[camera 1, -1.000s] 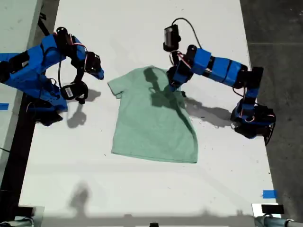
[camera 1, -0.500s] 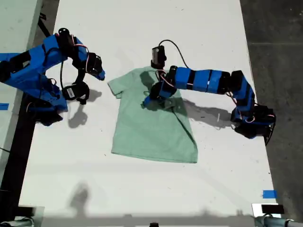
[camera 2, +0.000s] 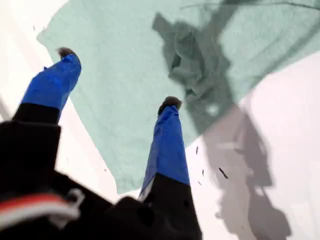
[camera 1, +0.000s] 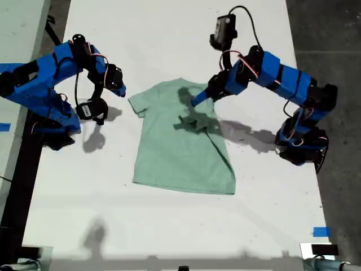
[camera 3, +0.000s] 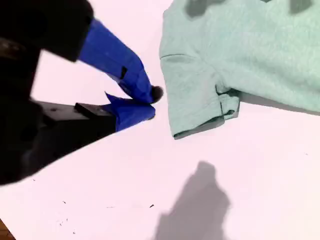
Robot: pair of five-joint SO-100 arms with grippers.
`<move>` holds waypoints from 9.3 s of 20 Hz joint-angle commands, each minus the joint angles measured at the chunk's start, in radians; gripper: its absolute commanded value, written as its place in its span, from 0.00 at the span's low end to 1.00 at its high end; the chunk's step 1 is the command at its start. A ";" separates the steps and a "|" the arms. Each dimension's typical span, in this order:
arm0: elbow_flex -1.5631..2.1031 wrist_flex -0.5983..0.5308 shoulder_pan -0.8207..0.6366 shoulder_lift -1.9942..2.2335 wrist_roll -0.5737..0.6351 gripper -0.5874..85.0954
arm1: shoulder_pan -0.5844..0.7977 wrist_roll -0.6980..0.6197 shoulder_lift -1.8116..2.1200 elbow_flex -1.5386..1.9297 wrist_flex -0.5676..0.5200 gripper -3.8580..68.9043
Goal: Fold tshirt
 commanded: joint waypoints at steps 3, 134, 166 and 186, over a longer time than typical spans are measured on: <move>0.035 -0.077 -0.018 -0.015 -0.031 0.39 | 0.000 0.034 0.187 0.175 -0.043 0.51; 0.278 -0.523 0.580 -0.046 -0.607 0.33 | -0.529 0.362 -0.480 -0.006 -0.457 0.50; 0.187 -0.360 0.686 -0.239 -0.733 0.01 | -0.471 0.353 0.101 0.344 -0.295 0.33; -0.727 -0.118 0.617 -1.008 -0.583 0.29 | -0.471 0.348 0.100 0.397 -0.324 0.30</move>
